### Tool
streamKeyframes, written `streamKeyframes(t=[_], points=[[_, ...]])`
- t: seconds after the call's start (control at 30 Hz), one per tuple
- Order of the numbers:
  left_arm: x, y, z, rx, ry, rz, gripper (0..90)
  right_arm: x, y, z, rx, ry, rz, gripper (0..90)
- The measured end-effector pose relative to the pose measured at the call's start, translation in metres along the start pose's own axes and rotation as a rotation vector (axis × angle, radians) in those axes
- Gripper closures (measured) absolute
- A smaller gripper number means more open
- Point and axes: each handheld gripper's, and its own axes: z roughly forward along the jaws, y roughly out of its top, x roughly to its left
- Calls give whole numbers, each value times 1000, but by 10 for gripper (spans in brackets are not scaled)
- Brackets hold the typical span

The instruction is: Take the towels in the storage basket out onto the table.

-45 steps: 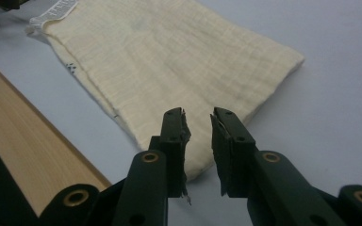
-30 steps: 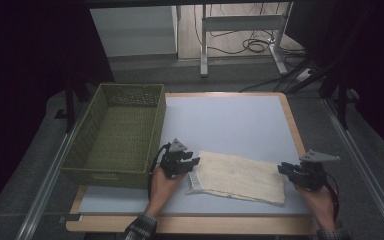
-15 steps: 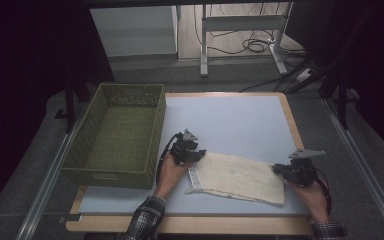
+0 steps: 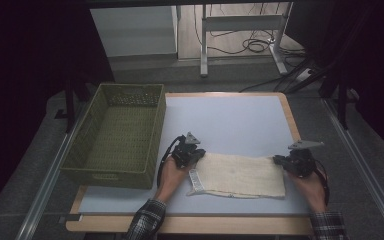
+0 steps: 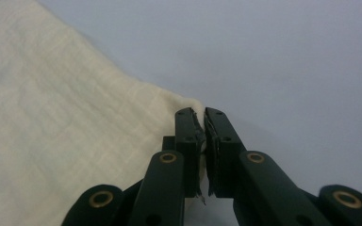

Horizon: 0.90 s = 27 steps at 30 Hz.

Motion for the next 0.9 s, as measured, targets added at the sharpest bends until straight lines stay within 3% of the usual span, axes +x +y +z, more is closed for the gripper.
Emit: streamKeyframes(t=[0.13, 0.23, 0.37, 0.47, 0.6, 0.73, 0.8, 0.9], points=[[0, -7, -14, -25, 30, -12, 874, -3, 19, 9, -28, -8, -9, 844], [6, -15, -17, -26, 38, -32, 858, -2, 34, 25, -33, -12, -45, 833], [10, -17, -19, -69, 45, -61, 650, -2, 40, 39, -11, -31, -52, 786], [11, -16, -17, -67, 41, -57, 559, -2, 39, 31, -36, -20, -36, 697], [11, -19, -6, -1, 104, -18, 491, -4, 31, 19, -30, -12, -19, 632], [15, -19, -3, 14, 90, -63, 383, -6, 23, 12, -21, 18, 8, 582], [13, -19, -2, 21, 90, -40, 334, -5, 19, 11, -9, 26, 12, 557], [13, -19, -2, 16, 89, -46, 322, -1, 12, 8, -3, 36, 16, 522]])
